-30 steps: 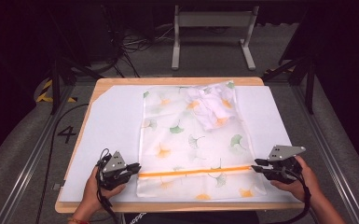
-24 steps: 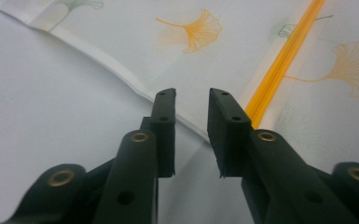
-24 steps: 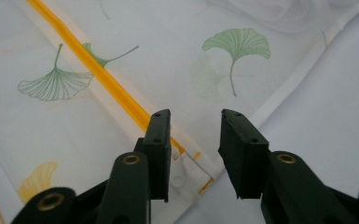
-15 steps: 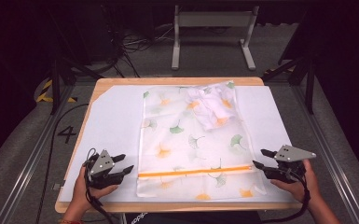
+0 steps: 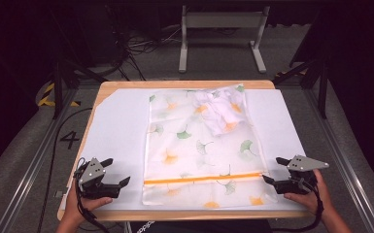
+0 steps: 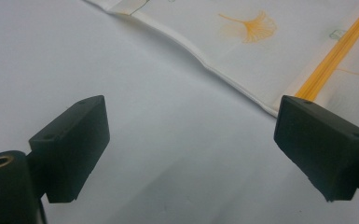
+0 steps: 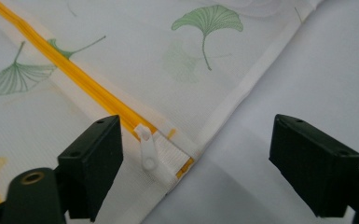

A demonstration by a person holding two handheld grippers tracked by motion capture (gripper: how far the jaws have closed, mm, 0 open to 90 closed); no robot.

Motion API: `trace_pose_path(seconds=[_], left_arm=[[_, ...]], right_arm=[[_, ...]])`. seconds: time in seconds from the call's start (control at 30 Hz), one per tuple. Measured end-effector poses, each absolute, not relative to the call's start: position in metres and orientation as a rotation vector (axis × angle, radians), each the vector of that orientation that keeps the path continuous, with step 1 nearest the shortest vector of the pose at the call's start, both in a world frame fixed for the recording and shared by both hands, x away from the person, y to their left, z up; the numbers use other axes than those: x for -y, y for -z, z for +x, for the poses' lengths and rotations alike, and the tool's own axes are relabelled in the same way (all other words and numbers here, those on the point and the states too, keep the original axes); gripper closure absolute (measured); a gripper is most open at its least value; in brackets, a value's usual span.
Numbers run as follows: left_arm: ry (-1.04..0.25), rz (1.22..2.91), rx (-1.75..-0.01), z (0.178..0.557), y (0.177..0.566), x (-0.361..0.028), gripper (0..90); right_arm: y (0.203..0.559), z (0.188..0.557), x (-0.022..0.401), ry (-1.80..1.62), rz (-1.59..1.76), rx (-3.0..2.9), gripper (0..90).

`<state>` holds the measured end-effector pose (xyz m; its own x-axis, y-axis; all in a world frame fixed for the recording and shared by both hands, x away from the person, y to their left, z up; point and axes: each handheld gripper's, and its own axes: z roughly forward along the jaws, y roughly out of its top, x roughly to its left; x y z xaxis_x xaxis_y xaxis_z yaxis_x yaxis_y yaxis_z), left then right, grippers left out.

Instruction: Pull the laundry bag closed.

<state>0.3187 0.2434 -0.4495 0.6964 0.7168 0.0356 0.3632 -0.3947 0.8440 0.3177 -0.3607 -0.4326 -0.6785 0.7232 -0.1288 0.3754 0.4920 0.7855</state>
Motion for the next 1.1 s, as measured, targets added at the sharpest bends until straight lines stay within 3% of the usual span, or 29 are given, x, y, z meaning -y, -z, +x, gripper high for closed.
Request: trace_pose_path(seconds=[1.1], left_arm=[[-0.533, 2.056, -0.826, 0.3212, 0.4497, -0.2370, 10.0]], right_arm=[[0.4349, 0.3168, 0.3584, -1.001, 0.878, -2.233, 15.4]])
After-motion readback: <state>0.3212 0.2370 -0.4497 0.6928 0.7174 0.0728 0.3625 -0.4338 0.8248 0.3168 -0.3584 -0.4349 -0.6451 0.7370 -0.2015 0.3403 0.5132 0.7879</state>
